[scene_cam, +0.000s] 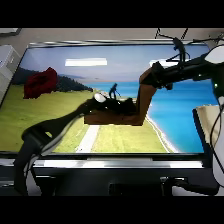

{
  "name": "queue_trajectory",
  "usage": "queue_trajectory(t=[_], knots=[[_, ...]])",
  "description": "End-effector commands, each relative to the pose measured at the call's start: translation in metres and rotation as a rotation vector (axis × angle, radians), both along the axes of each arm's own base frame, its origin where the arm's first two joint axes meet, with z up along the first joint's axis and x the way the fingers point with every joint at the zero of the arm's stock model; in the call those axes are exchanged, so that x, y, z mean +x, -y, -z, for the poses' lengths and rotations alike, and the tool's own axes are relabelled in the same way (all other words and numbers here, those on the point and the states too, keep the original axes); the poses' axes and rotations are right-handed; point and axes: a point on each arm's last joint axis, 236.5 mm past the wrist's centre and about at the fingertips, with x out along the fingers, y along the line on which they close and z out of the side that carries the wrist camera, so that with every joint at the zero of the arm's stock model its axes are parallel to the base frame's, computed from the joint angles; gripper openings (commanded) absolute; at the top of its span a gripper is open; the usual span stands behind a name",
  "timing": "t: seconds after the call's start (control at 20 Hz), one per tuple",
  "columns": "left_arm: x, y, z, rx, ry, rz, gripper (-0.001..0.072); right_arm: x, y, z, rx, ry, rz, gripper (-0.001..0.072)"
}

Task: Fold the clothes and pants, and hang the long-sleeved shirts on hangers.

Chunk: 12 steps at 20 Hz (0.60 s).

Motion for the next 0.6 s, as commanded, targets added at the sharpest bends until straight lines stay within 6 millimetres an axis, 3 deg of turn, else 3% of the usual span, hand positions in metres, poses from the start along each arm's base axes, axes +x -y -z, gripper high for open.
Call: queue_trajectory(t=[0.0,0.15,0.3,0.4,0.5,0.55], knots=[[0.036,-0.123,-0.028,0.172,0.098,0.058,0.0024,0.020,-0.040,0.024,0.080,-0.023,-0.028,0.0036],[0.058,-0.249,-0.100,0.292,0.202,-0.035,0.0025,0.030,-0.094,0.052,0.148,-0.059,-0.053,0.0036],[0.043,-0.336,-0.169,0.413,0.305,-0.126,0.0025,0.030,-0.149,0.089,0.209,-0.138,-0.066,0.0036],[0.023,-0.367,-0.207,0.479,0.372,-0.161,0.0026,0.025,-0.183,0.115,0.250,-0.206,-0.069,0.0036],[0.007,-0.377,-0.238,0.520,0.440,-0.184,0.0025,0.019,-0.210,0.148,0.253,-0.278,-0.050,0.0038],[0.000,-0.377,-0.250,0.532,0.470,-0.189,0.0026,0.016,-0.221,0.164,0.246,-0.305,-0.039,0.0091]])
